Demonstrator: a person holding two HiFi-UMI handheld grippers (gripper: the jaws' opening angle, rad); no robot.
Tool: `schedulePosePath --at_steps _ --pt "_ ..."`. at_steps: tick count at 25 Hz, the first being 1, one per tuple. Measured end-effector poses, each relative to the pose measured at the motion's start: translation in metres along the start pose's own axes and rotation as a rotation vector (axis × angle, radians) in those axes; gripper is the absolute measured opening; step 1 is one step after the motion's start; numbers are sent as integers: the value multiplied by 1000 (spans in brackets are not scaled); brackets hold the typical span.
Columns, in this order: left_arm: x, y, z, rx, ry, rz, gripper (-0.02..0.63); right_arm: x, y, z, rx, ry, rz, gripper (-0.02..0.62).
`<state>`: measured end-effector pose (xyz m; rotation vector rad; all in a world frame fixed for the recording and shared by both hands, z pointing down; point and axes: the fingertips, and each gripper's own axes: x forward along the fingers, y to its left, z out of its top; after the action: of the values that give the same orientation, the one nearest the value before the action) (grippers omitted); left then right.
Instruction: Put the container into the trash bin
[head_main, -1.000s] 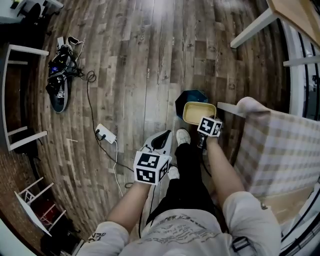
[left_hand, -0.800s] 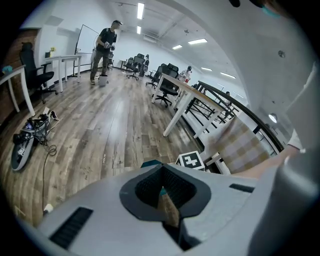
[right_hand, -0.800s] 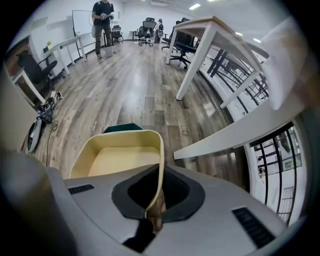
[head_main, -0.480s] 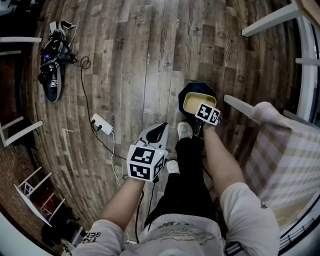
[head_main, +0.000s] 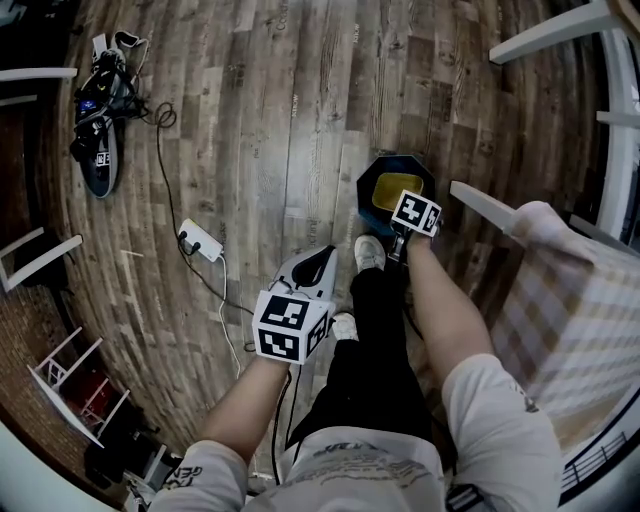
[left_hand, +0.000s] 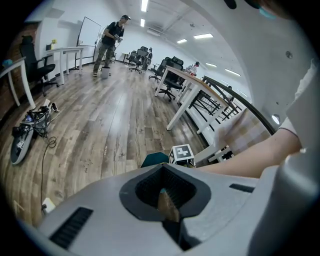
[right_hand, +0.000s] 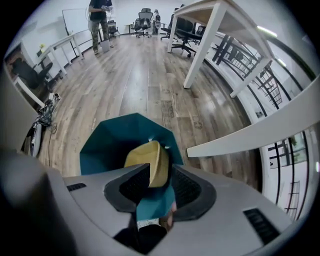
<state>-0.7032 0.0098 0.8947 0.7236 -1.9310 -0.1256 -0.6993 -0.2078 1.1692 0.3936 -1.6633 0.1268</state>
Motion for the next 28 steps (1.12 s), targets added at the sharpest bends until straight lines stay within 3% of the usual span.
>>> schedulePosePath --at_steps 2,4,5,10,17,23,28 --pt "-2 -1 2 -8 -7 2 5 -9 1 1 13 -21 28 124" --pt "-4 -4 6 -10 -17 2 5 -21 0 0 25 -38 48 12" --pt "-6 -6 8 -8 -22 2 5 -28 -2 -1 28 -46 58 4" --pt "-17 -17 24 3 -45 -9 5 -72 -4 6 38 -124 138 3" --pt "-50 -39 43 -24 -100 -5 5 -167 -1 19 -84 -307 214 3" --pt "-100 -76 93 5 -261 -18 5 -276 -10 38 -53 -472 273 2" --pt "-160 -118 118 30 -343 -33 5 -393 -17 43 -42 -639 335 2"
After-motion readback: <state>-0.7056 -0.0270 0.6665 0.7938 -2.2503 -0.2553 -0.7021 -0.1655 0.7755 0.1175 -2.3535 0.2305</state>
